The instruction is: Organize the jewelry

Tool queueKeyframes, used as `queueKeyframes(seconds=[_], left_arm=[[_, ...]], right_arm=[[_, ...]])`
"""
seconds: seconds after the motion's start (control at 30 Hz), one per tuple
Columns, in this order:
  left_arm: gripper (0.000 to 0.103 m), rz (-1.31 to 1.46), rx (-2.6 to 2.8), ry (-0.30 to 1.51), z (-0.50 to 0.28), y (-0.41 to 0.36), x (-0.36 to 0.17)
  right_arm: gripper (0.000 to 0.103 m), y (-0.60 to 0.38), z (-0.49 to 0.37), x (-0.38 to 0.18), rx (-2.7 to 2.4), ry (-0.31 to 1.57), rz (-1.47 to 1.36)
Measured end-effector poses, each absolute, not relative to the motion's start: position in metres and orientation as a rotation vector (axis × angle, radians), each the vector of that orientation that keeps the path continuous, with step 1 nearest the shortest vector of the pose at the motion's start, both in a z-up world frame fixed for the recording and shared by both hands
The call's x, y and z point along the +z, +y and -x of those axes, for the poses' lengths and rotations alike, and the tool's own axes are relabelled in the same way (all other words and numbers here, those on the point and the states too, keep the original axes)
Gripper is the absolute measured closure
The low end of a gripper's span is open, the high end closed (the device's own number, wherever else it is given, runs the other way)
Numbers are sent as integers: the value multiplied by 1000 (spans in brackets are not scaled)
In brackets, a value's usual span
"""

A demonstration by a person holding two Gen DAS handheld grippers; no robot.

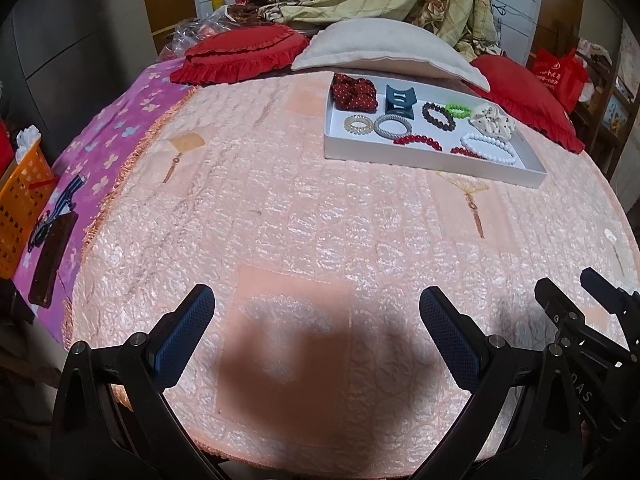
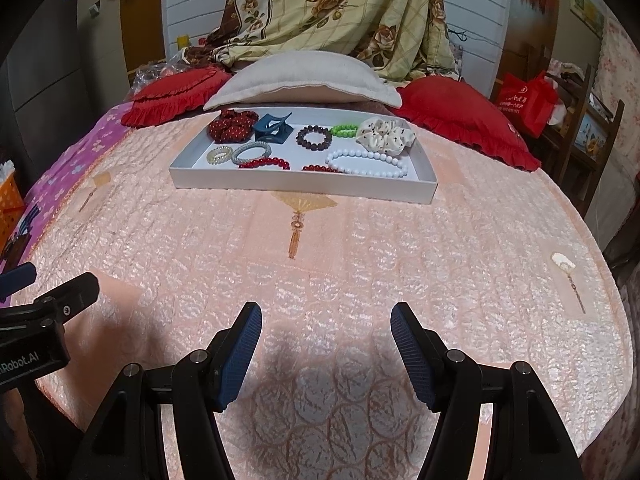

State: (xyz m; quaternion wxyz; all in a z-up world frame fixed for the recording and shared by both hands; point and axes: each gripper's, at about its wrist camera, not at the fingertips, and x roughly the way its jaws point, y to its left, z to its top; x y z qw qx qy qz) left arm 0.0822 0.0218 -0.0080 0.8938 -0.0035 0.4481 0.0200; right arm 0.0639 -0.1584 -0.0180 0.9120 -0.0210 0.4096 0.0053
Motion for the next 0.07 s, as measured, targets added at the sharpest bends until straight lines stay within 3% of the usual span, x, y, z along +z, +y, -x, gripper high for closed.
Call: queueKeyframes(seconds=[0.07], left_arm=[[1, 5, 26, 931, -83, 20, -7]], right_arm=[[38, -160, -67, -18, 13, 848, 39]])
